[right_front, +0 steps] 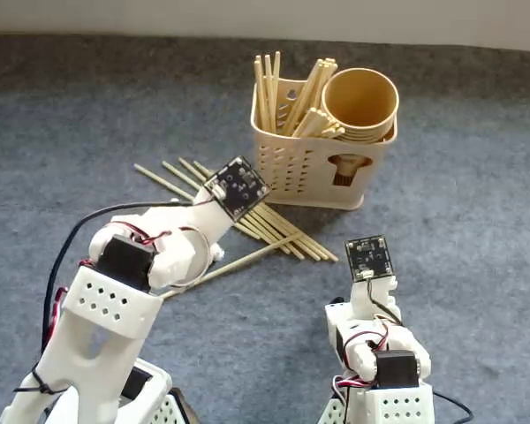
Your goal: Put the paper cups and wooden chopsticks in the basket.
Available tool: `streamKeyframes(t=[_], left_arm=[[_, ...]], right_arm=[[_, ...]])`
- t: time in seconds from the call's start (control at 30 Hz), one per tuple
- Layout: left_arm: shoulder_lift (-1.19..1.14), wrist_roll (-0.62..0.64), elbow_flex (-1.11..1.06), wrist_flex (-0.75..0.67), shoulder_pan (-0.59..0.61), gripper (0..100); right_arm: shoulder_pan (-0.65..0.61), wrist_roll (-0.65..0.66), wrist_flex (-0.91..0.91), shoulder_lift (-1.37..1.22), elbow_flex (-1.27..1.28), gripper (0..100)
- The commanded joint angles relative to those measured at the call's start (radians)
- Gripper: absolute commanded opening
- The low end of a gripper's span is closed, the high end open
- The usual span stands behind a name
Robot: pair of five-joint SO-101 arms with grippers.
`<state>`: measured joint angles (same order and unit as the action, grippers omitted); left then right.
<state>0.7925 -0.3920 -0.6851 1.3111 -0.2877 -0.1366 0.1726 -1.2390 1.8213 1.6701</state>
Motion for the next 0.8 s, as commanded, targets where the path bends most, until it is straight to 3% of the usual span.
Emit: streamKeyframes(t=[0.0, 0.13, 0.37, 0.77], left_arm=[[0.016, -0.098, -0.021, 0.054, 0.002, 10], [0.015, -0.158, -0.114, 0.048, 0.002, 15], [-0.022, -0.18, -0.185, -0.031, 0.002, 16], [-0.496, -0.18, 0.005, -0.072, 0.002, 16]], right_arm=[[-0.002, 0.011, -0.005, 0.01, 0.117, 11.9], [-0.002, 0.011, -0.005, 0.01, 0.117, 11.9], [-0.002, 0.011, -0.005, 0.01, 0.117, 11.9], [-0.002, 0.011, -0.005, 0.01, 0.117, 11.9]])
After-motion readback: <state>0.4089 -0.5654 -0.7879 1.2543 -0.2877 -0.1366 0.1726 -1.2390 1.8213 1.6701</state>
